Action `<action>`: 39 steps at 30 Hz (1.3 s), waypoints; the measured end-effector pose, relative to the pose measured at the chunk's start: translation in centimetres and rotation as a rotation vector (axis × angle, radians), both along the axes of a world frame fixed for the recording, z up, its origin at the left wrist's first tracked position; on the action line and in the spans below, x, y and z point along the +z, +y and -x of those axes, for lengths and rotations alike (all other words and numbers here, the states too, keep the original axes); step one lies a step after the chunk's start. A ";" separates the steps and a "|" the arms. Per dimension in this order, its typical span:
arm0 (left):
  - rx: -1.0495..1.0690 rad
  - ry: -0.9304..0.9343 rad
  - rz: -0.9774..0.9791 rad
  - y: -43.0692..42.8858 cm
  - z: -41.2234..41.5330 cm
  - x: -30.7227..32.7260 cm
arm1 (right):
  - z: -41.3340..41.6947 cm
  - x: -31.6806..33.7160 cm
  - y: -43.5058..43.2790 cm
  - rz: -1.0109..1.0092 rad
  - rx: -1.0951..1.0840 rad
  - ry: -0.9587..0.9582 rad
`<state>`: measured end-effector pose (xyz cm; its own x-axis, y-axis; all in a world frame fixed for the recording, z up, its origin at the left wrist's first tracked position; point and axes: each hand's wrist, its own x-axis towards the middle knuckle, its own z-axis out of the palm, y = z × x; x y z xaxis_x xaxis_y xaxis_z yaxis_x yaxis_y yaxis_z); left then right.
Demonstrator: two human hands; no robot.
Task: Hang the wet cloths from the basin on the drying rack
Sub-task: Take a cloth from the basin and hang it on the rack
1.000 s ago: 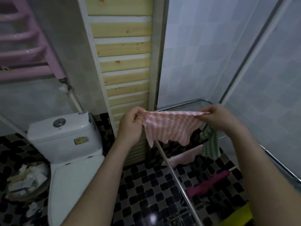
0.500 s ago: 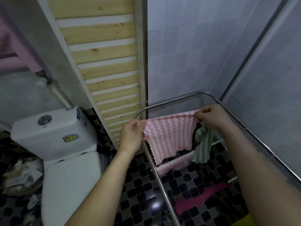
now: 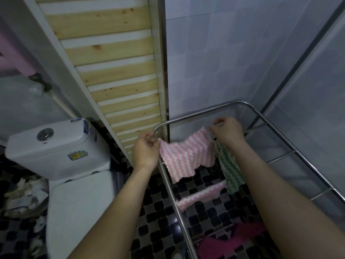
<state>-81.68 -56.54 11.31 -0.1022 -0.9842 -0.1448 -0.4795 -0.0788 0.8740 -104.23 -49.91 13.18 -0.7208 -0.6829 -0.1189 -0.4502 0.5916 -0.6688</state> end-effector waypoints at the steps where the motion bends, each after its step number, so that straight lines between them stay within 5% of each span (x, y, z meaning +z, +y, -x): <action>1: -0.060 -0.045 0.039 0.4 -0.2 0.0 | 0.5 0.0 0.4 -0.067 0.029 0.047; 7: -0.408 -0.374 0.135 3.5 -1.3 -0.7 | 1.8 -0.6 2.8 -0.450 0.239 0.076; 17: -0.436 -0.447 0.296 3.5 -1.3 -0.5 | 0.4 -3.2 3.2 -0.199 0.092 -0.029; 27: -0.476 -0.559 0.281 4.0 -0.7 0.6 | 1.0 -2.1 3.5 -0.165 0.180 -0.032; 35: -0.627 0.133 -0.033 5.8 6.1 4.5 | 0.8 5.6 7.2 0.224 0.452 -0.350; 39: -0.781 0.182 -0.146 7.4 10.2 5.1 | 1.3 6.7 8.2 0.350 0.422 -0.447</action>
<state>-91.88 -49.15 16.37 -0.7859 -0.5913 -0.1809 -0.2944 0.1004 0.9504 -105.51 -41.76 19.88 -0.3193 -0.9455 -0.0640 -0.2317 0.1434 -0.9621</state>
